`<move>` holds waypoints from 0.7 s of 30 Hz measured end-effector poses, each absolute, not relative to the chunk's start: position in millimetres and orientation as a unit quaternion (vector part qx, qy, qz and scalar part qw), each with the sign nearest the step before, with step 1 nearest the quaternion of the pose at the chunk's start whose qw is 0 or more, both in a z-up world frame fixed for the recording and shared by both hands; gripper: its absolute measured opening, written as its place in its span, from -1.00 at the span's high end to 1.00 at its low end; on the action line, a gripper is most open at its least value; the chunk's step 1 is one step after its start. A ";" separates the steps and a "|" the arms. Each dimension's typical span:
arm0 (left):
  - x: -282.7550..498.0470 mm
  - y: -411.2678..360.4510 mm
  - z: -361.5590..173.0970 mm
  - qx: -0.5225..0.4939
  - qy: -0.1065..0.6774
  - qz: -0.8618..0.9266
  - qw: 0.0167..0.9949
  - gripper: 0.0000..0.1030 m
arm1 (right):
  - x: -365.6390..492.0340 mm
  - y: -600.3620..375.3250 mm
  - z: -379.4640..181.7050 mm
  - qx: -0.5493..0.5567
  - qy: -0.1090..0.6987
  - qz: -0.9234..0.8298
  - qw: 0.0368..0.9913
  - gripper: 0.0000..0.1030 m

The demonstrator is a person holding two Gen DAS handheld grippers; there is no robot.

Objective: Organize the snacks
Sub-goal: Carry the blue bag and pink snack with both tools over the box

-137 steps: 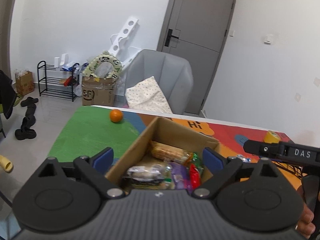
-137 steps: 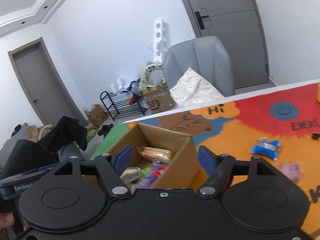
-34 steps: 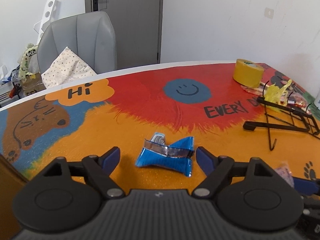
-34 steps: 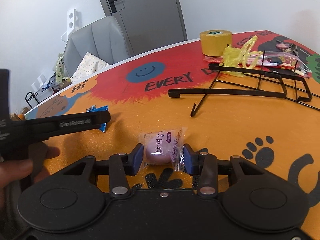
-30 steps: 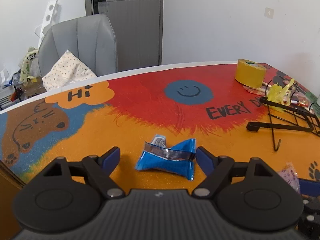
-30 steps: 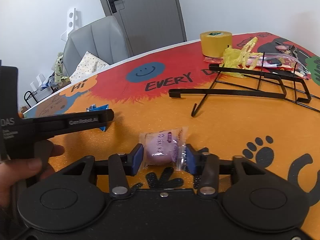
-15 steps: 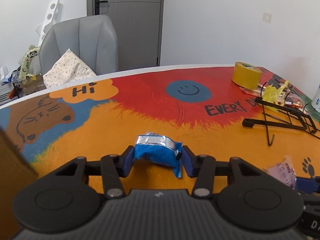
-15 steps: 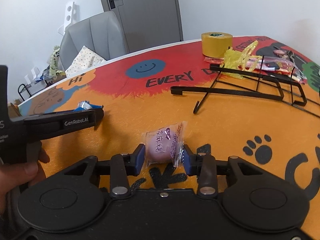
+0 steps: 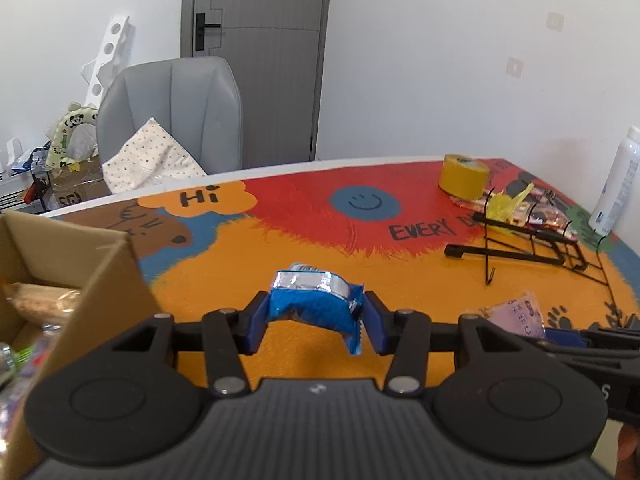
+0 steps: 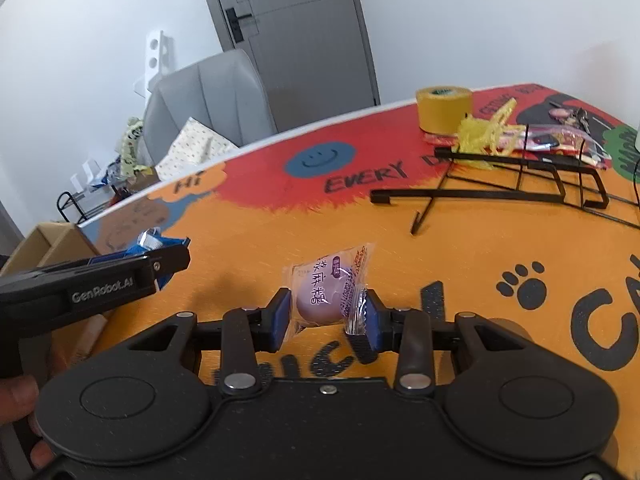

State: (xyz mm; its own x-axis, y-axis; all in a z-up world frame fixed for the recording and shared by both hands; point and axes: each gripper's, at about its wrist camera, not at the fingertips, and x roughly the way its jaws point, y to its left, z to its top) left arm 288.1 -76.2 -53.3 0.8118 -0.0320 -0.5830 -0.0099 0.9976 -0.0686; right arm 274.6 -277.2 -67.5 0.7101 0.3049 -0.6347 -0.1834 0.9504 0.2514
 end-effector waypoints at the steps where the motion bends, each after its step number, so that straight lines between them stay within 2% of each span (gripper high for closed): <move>1: 283.8 -74.6 -50.2 -0.035 0.304 -0.005 0.952 0.06 | 272.3 -276.5 -65.0 0.085 0.354 0.135 0.922 0.29; 21: 214.6 -42.6 6.6 -0.053 0.253 0.001 0.966 0.06 | 237.7 -248.8 -22.2 0.090 0.307 0.170 0.932 0.29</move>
State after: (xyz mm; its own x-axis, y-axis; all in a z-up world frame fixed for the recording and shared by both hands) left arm 214.6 -42.6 6.6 0.8719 -0.0252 -0.4890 -0.0284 0.9944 -0.1019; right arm 237.7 -248.8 -22.2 0.7541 0.3715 -0.5416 -0.2613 0.9263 0.2715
